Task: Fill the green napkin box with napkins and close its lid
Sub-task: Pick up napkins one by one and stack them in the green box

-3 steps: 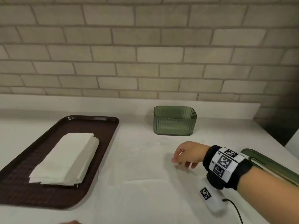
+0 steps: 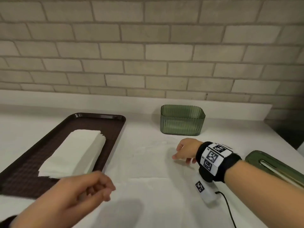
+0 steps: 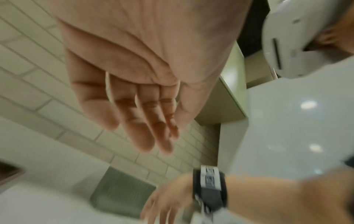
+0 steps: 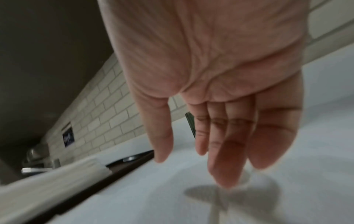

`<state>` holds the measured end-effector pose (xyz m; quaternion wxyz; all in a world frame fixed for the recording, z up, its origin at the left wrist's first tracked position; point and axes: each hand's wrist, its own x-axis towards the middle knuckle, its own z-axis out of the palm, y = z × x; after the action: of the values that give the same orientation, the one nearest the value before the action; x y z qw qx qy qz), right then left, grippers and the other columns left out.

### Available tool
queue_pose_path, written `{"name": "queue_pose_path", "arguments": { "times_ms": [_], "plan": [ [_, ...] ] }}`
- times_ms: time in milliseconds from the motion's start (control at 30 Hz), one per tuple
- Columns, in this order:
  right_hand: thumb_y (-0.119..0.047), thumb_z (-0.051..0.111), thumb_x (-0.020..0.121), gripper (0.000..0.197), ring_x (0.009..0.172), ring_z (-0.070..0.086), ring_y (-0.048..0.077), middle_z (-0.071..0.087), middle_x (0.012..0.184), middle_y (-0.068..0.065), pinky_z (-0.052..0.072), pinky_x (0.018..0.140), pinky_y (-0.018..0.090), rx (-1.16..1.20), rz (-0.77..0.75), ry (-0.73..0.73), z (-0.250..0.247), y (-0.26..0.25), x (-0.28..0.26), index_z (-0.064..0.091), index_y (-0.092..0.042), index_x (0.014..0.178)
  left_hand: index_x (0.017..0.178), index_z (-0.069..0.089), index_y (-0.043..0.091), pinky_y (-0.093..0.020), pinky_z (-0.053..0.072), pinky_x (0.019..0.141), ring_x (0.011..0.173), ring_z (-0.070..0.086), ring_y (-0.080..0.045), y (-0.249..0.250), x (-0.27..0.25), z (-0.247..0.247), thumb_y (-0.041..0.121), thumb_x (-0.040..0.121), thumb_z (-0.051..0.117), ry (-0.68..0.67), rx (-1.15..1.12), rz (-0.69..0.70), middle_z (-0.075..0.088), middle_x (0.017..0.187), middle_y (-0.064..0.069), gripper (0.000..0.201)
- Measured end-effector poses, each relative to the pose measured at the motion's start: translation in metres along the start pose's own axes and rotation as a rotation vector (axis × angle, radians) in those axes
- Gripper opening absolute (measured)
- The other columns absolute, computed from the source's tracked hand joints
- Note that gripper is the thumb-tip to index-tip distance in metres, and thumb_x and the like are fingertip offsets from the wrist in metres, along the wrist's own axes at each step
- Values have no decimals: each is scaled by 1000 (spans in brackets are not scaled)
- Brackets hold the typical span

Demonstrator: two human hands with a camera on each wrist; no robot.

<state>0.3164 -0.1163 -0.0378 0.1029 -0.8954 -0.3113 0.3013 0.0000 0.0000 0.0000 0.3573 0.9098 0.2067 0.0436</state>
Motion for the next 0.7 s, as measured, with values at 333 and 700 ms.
{"name": "queue_pose_path", "arguments": {
  "times_ms": [333, 700],
  "plan": [
    [-40, 73, 73, 49, 112, 54, 15, 53, 124, -3, 45, 90, 25, -203, -114, 202, 24, -7, 22, 57, -22, 117, 84, 63, 30, -20, 50, 69, 75, 66, -10, -4, 142, 17, 22, 89, 55, 69, -12, -89, 72, 80, 9, 12],
    [-28, 76, 72, 15, 82, 53, 9, 56, 86, -12, 43, 65, 17, -88, -208, 191, 1, -6, 37, 65, -25, 82, 103, 63, 20, -28, 49, 89, 93, 60, -14, -30, 217, 29, 27, 89, 52, -83, 222, -278, 64, 109, 3, 19]
  ]
}}
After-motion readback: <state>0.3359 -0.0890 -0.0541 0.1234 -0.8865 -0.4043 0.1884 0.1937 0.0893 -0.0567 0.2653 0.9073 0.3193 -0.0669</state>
